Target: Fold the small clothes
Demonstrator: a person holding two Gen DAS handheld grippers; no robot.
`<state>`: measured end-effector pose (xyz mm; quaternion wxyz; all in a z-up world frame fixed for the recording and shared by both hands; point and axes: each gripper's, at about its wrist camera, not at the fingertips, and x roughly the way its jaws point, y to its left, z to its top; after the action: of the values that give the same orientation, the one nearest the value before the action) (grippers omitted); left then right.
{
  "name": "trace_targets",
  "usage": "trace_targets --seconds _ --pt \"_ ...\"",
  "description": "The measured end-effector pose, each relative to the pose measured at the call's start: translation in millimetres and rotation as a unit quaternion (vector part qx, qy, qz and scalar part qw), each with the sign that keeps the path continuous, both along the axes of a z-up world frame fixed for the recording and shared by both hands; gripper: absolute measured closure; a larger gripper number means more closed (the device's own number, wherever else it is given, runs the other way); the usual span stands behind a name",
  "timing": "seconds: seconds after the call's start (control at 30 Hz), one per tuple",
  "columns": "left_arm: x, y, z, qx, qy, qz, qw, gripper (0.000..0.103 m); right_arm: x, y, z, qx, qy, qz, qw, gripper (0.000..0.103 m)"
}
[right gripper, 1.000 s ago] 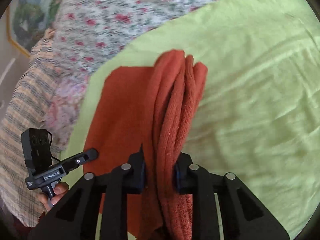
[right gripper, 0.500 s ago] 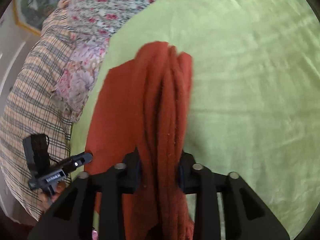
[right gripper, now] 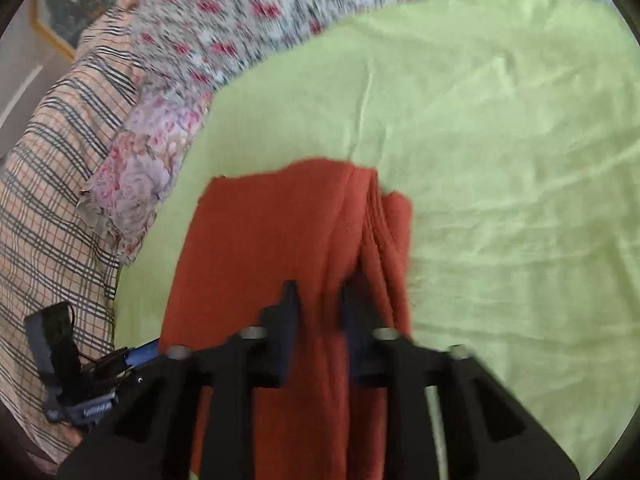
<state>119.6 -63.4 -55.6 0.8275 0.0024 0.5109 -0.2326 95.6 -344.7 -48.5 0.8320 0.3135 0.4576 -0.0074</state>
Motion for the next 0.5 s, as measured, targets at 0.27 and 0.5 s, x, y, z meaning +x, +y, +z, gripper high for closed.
trace_targets --seconds 0.27,0.5 --pt "-7 -17 -8 0.013 0.005 -0.024 0.9996 0.048 -42 -6 20 -0.03 -0.032 -0.013 0.999 0.092" --pt "-2 -11 -23 -0.004 0.025 -0.012 0.9996 0.035 -29 -8 -22 -0.029 -0.006 -0.026 0.999 0.092"
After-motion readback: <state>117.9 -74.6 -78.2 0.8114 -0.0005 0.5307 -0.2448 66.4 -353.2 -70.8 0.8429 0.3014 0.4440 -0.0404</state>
